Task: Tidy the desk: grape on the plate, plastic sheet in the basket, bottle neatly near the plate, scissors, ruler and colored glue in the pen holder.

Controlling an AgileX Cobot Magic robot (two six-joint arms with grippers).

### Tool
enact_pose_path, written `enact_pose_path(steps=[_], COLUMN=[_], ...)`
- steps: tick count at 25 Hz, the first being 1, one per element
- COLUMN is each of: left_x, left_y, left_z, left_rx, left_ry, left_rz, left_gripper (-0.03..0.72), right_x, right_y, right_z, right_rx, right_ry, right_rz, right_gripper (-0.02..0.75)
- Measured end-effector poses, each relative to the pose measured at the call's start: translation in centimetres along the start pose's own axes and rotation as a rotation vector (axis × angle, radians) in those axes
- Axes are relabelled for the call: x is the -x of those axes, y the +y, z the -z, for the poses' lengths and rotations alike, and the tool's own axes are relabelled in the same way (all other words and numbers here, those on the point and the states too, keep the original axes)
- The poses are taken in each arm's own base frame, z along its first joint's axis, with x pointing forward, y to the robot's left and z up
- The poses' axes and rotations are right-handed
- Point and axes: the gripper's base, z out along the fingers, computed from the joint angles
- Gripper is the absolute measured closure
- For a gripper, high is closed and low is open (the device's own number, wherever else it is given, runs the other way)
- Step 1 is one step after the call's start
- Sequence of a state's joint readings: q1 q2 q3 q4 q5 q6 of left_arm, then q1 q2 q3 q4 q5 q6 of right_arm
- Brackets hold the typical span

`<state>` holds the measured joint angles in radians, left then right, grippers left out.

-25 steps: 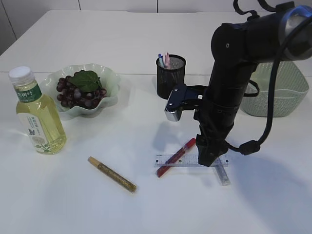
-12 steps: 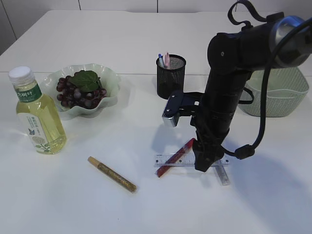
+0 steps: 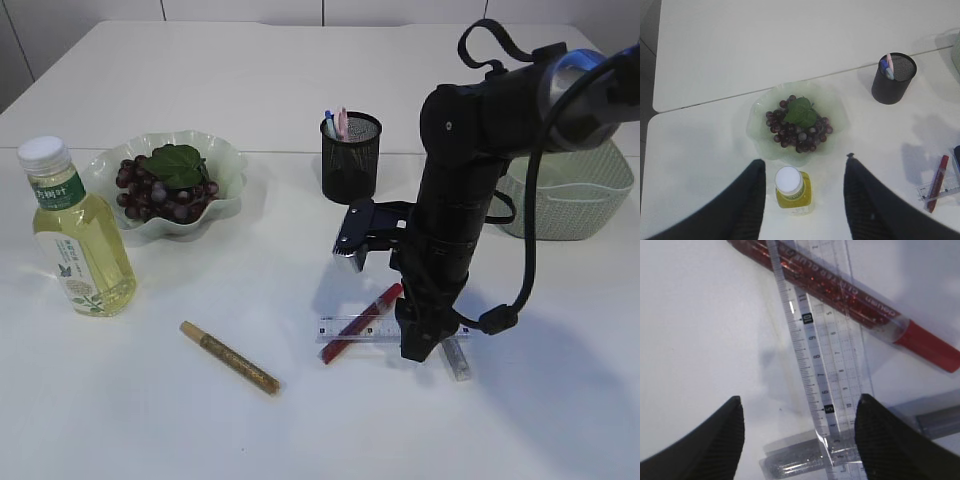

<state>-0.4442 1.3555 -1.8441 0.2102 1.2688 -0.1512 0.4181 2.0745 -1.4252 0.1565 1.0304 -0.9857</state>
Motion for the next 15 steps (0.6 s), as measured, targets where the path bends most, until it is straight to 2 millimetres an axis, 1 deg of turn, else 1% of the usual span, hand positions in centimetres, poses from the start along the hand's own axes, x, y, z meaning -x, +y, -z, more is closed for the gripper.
enact_pose_path(steps=[15], left_x=[0.01], left_y=[0.03], left_z=[0.0], left_rx=[0.004], left_ry=[-0.001], left_rz=[-0.001], left_gripper=[0.316], right_x=[0.01], right_y=[-0.25], right_z=[-0.46], right_rx=[-0.004], right_ry=[0.009], right_rz=[0.008], right_gripper=[0.194])
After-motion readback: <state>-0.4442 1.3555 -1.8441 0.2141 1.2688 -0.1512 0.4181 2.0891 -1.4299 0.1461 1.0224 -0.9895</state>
